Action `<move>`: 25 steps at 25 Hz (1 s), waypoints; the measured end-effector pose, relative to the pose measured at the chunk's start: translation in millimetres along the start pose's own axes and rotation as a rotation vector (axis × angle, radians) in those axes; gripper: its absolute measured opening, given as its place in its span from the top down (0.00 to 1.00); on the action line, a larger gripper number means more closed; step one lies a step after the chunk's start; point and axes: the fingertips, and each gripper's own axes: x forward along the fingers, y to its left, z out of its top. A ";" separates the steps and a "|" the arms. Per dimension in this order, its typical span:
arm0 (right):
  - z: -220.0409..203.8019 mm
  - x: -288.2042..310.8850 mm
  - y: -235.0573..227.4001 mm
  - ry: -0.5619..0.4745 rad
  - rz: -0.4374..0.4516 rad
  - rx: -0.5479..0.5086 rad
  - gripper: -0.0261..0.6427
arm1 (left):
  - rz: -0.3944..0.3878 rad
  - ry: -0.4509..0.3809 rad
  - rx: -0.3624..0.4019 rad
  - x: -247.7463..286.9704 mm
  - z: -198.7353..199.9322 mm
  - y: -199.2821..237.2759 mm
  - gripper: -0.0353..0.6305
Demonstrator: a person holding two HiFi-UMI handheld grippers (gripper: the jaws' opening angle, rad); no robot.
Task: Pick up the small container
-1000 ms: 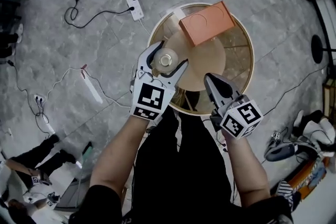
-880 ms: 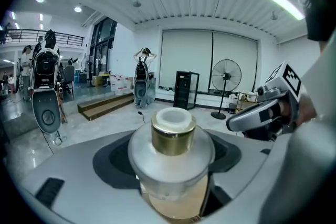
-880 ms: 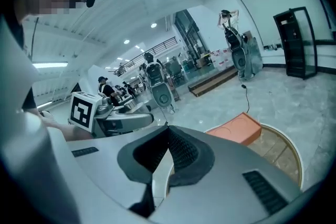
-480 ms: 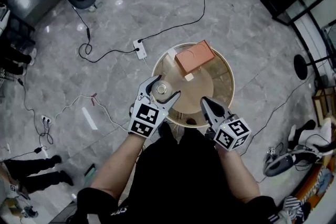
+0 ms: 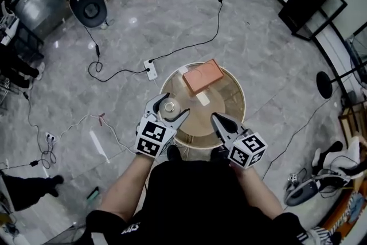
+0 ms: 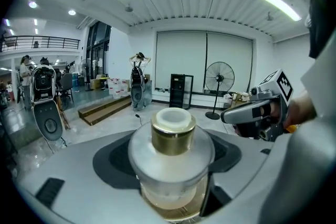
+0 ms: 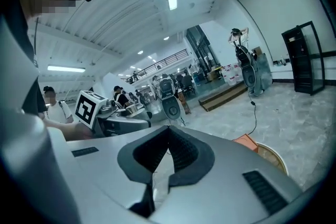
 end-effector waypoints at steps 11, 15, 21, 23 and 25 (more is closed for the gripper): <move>73.8 -102.2 -56.4 -0.046 0.167 -0.068 0.94 | 0.152 -0.029 -0.052 26.1 65.1 -77.4 0.43; 91.0 -130.9 -74.9 -0.066 0.200 -0.119 0.94 | 0.174 -0.046 -0.062 38.2 77.5 -110.9 0.43; 118.1 -150.3 -86.5 -0.084 0.187 -0.212 0.94 | 0.179 -0.057 -0.092 41.5 91.9 -135.4 0.43; 125.1 -152.0 -85.7 -0.111 0.175 -0.227 0.94 | 0.172 -0.053 -0.078 36.5 95.1 -135.3 0.43; 131.2 -153.6 -83.7 -0.150 0.157 -0.229 0.94 | 0.160 -0.051 -0.054 31.8 100.9 -133.7 0.43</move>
